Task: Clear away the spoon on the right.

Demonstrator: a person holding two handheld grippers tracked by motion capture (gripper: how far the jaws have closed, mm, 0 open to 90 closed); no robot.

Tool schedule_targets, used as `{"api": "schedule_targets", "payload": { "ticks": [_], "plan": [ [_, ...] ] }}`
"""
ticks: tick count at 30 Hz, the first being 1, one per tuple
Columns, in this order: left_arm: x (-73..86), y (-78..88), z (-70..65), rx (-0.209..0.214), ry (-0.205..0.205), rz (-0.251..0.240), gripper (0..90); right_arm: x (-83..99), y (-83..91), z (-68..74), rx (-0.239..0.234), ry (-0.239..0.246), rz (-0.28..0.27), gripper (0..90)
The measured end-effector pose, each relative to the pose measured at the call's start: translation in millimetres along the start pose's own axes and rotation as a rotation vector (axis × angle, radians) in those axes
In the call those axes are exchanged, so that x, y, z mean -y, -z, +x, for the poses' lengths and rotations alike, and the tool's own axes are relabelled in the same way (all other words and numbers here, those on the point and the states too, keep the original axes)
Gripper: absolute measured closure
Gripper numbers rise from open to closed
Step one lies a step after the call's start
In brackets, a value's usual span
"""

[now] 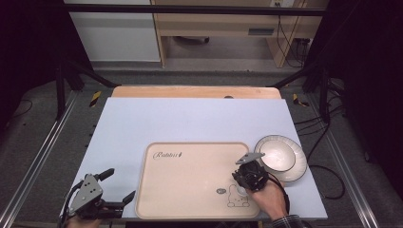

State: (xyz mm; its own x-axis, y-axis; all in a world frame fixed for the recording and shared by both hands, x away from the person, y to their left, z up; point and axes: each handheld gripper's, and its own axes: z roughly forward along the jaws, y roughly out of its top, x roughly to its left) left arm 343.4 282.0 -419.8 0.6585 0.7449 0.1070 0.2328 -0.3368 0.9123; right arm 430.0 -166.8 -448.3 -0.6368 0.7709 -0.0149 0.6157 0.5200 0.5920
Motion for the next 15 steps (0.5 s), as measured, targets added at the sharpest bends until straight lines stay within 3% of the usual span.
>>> {"api": "schedule_targets", "payload": {
  "ticks": [15],
  "plan": [
    [0.1,0.0,0.2,0.001,-0.003,0.003,2.6,-0.8,10.8,-1.2,0.006,-0.013,-0.072,46.9]
  ]
}}
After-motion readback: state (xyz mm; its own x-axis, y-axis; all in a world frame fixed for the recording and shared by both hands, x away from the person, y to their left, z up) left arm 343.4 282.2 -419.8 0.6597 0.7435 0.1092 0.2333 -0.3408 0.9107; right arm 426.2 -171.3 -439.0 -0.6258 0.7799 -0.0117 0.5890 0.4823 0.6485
